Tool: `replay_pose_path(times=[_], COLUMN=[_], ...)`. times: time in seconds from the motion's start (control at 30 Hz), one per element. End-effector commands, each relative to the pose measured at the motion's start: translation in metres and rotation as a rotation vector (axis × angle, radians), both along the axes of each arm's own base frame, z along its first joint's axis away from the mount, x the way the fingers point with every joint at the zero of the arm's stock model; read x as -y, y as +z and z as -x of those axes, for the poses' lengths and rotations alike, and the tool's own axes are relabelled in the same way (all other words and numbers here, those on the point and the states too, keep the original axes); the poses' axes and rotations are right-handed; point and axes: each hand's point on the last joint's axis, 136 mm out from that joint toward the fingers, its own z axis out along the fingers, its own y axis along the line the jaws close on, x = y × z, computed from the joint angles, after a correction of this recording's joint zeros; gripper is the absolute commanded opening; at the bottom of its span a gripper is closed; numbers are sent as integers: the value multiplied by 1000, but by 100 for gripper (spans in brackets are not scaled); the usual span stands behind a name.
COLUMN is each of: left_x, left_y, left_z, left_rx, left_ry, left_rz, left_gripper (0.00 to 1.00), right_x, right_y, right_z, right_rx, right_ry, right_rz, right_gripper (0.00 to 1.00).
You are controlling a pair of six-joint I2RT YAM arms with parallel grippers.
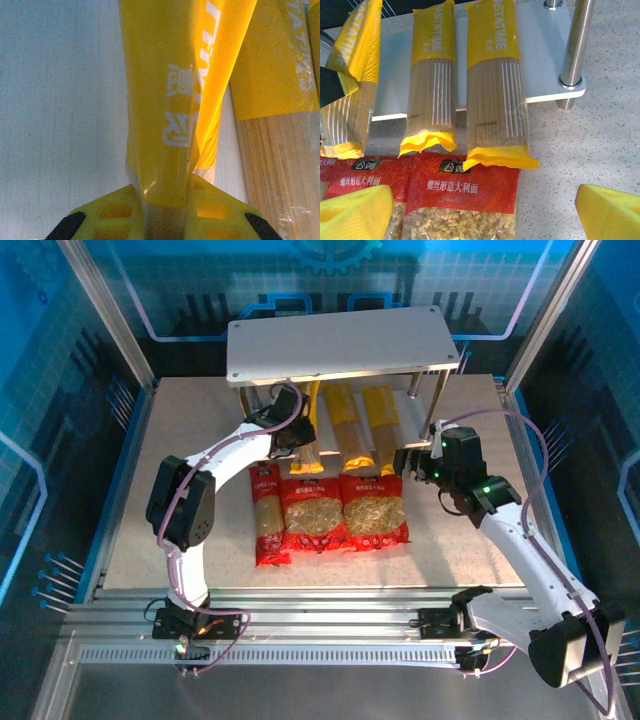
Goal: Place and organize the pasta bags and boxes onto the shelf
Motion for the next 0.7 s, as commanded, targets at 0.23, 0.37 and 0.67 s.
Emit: replay_pose_path(times=[0.23, 0.37, 0.67], left_x=[18, 22, 28], left_y=[33, 30, 36], left_z=[-38, -37, -30], left_rx=[165, 161, 184], left_ry=[42, 43, 22], left_rz=[77, 76, 107], left_gripper=[0, 24, 62], right_x=[4, 7, 7], right_y=[3, 3, 3], right_z=[0, 2, 5], right_rx=[4, 4, 6], right_ry=[-1, -7, -9], right_rz=[-1, -1, -13], right_gripper=[95, 95, 95])
